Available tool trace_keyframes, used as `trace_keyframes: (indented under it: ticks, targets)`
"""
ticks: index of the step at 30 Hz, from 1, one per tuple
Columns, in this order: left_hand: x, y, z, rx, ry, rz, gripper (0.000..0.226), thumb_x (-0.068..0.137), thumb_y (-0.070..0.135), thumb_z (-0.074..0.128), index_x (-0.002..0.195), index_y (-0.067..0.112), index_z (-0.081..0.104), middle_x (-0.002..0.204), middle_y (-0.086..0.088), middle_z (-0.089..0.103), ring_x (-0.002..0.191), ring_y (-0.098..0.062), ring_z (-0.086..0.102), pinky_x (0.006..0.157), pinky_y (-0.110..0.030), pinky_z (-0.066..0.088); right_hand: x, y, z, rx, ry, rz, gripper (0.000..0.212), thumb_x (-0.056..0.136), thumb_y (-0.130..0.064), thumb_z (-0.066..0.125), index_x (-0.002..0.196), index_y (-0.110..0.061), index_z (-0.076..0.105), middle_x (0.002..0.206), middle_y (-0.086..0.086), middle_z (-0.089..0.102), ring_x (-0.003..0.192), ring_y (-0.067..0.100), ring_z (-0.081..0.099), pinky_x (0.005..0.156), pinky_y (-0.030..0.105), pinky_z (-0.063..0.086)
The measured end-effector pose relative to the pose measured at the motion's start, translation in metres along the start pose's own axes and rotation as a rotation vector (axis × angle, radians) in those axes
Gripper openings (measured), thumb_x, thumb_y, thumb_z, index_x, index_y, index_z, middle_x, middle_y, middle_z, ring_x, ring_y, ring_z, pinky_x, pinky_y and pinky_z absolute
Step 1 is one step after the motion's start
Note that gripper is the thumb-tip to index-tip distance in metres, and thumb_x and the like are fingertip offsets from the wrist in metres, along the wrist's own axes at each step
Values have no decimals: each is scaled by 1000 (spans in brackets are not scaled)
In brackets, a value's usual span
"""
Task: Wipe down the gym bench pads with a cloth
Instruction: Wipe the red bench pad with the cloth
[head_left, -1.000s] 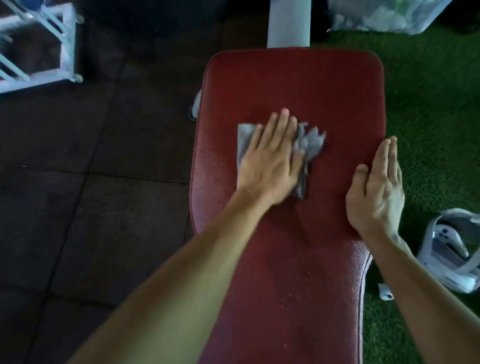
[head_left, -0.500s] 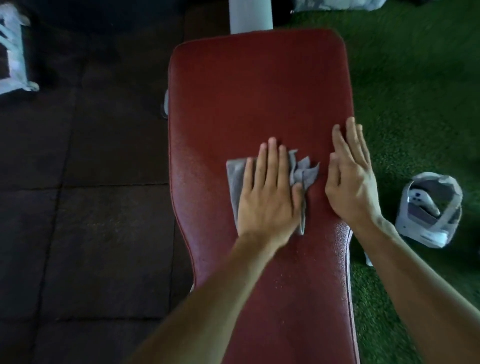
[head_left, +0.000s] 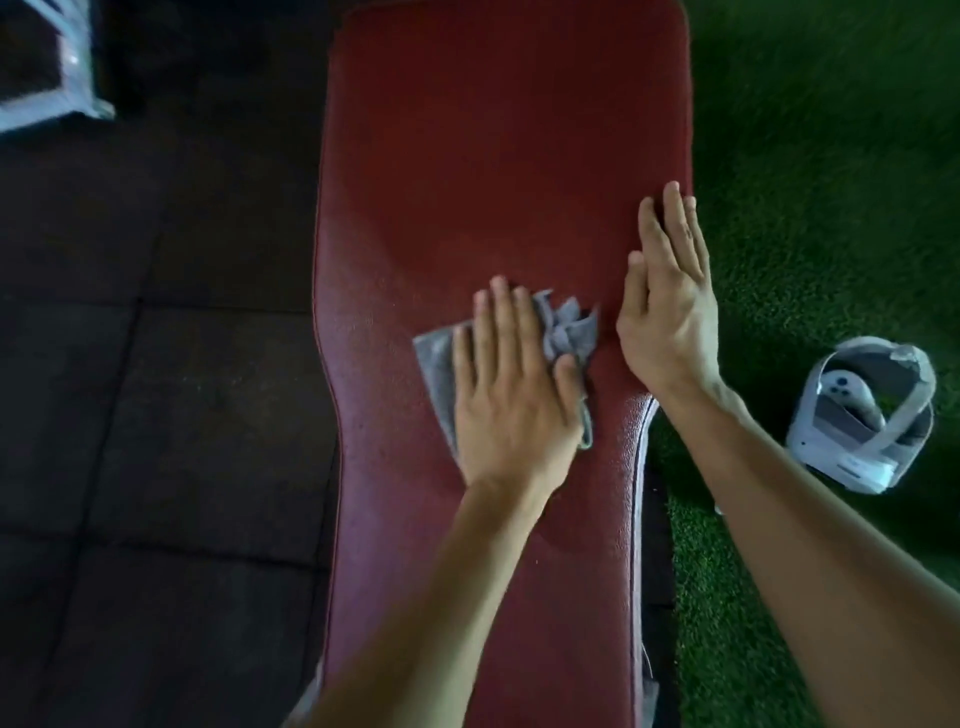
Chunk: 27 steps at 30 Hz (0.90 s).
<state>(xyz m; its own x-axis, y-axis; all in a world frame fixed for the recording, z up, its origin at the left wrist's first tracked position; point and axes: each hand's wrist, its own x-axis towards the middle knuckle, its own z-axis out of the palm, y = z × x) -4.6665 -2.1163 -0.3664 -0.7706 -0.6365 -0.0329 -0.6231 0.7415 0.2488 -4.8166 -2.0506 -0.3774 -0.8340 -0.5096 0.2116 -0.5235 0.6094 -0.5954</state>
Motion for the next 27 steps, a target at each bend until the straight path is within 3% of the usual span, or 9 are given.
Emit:
trace_keyframes:
  ticks: [3, 6, 9, 13, 15, 18, 22, 25, 27]
  targets:
    - [36, 6, 0, 4, -20, 201, 67, 108, 43, 14, 163, 8, 3, 172, -10, -2, 159, -22, -5, 130, -42, 0, -3, 4, -10, 90, -84, -9, 49, 108, -17, 33, 155, -5, 37, 167, 11, 25, 157, 25, 14, 126, 23, 11]
    - [77, -10, -9, -7, -32, 314, 68, 107, 47, 11, 163, 9, 8, 173, -8, 3, 159, -21, -1, 130, -40, 1, -12, -3, -18, 68, -137, 17, 50, 107, -19, 31, 156, -6, 34, 168, 11, 20, 158, 25, 9, 128, 38, 12]
    - [81, -35, -12, -1, 4, 237, 68, 106, 47, 10, 163, 9, 11, 172, -9, 4, 159, -21, 1, 130, -39, 2, -30, -23, -18, -9, -187, 23, 50, 109, -21, 34, 158, -12, 31, 170, 9, 11, 158, 23, 1, 127, 41, 1]
    - [44, -73, -15, 22, 67, 45, 66, 109, 45, 13, 163, 9, 11, 172, -12, 3, 160, -23, 2, 130, -41, 3, -53, -35, -11, -32, -224, -9, 51, 109, -19, 34, 160, -14, 27, 171, 5, 8, 158, 17, -1, 120, 23, -13]
    - [13, -83, -15, -12, 80, -43, 65, 109, 42, 18, 163, 8, 11, 172, -12, 3, 160, -23, 1, 130, -39, 1, -62, -37, -11, -4, -229, 2, 51, 109, -17, 34, 160, -14, 26, 171, 3, 9, 158, 16, -1, 119, 19, -13]
    - [-50, -71, -10, -14, 63, -89, 66, 109, 40, 26, 163, 6, 10, 172, -13, 5, 159, -25, 3, 130, -39, 2, -76, -35, -14, 37, -252, -9, 50, 109, -14, 36, 159, -12, 29, 170, 3, 13, 157, 15, 4, 126, 29, -1]
    - [-119, -29, 5, -29, -73, 200, 65, 110, 44, 22, 163, 9, 9, 172, -12, 2, 159, -24, -1, 129, -43, 3, -87, -31, -23, 84, -257, -10, 48, 108, -11, 39, 156, -9, 36, 168, 4, 21, 156, 15, 12, 128, 38, 13]
    - [-93, -43, 4, -23, -135, 526, 63, 111, 44, 23, 163, 9, 15, 172, -9, 7, 160, -21, 2, 130, -42, 8, -89, -30, -24, 111, -238, 7, 46, 109, -14, 39, 154, -8, 39, 167, 5, 26, 156, 15, 16, 128, 39, 16]
    - [-51, -65, -4, -18, -123, 572, 62, 111, 44, 22, 163, 11, 19, 172, -7, 11, 159, -19, 6, 129, -43, 12, -90, -31, -22, 154, -201, 37, 45, 108, -16, 38, 152, -9, 43, 165, 4, 29, 155, 13, 19, 128, 38, 18]
